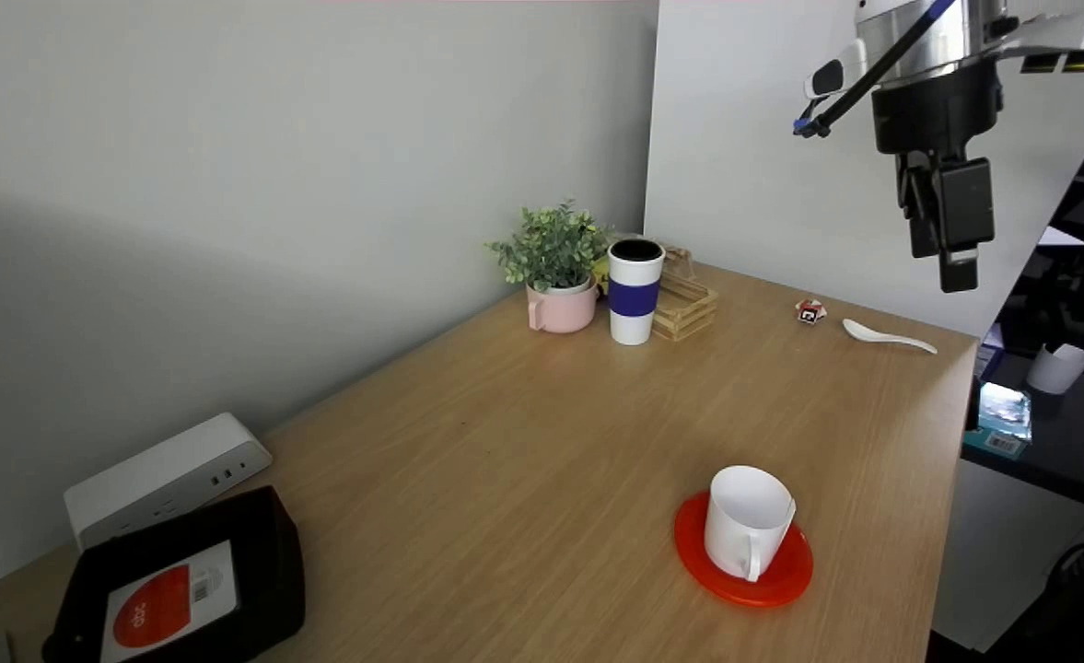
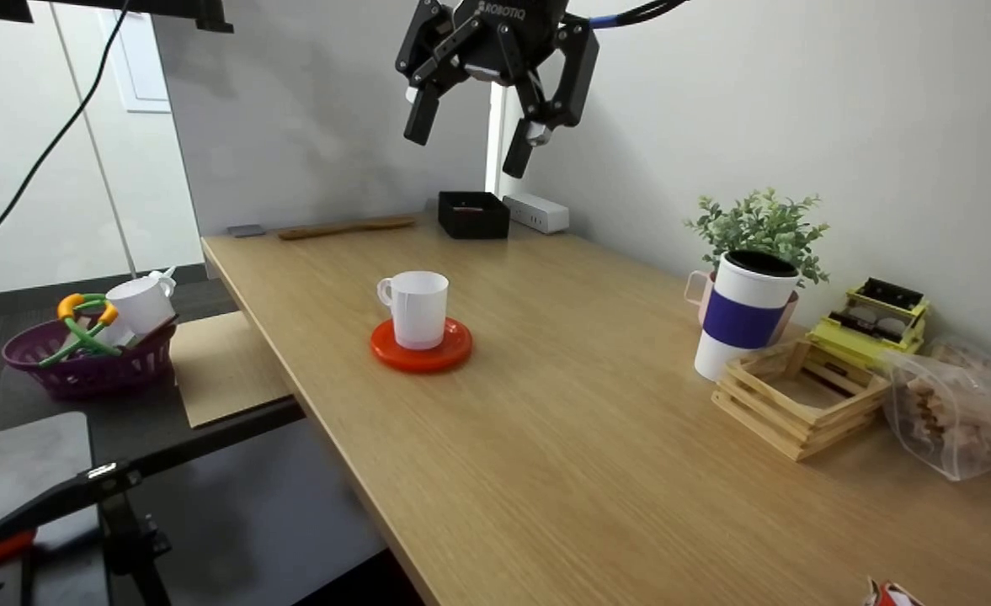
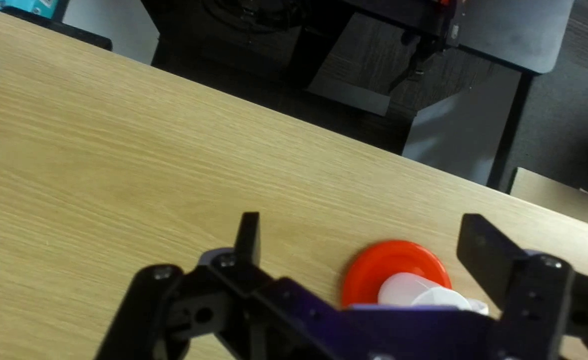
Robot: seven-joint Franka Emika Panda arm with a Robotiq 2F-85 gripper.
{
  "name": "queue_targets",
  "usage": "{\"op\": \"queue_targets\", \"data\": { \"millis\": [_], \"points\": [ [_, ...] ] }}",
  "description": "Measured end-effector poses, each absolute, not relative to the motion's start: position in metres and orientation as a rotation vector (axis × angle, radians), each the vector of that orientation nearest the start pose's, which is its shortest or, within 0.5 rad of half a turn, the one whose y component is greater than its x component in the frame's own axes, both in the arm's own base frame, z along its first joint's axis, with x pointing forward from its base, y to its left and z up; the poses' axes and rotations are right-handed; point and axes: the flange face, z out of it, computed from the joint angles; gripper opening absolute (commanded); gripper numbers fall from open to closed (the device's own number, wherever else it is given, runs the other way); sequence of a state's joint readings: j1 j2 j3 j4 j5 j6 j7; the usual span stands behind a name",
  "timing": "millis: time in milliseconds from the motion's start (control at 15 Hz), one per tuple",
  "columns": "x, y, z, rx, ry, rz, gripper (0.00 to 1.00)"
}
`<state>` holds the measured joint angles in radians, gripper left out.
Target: Remove the mug from the small plate and put it on the table.
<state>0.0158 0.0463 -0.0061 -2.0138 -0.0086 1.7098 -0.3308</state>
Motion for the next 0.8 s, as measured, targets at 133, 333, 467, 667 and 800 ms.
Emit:
{"op": "queue_targets", "data": {
  "millis": [133, 333, 467, 667, 800],
  "points": [
    [0.532, 0.022, 0.401, -2.948, -0.498, 0.459, 1.0],
    [0.549, 0.044, 0.391, -2.896, -0.485, 0.371, 1.0],
    [0.558, 0.055, 0.384, -2.887, -0.501, 0.358, 1.0],
    [0.571, 0.07, 0.37, -2.875, -0.534, 0.377, 1.0],
    [0.582, 0.081, 0.356, -2.861, -0.558, 0.406, 1.0]
  ]
}}
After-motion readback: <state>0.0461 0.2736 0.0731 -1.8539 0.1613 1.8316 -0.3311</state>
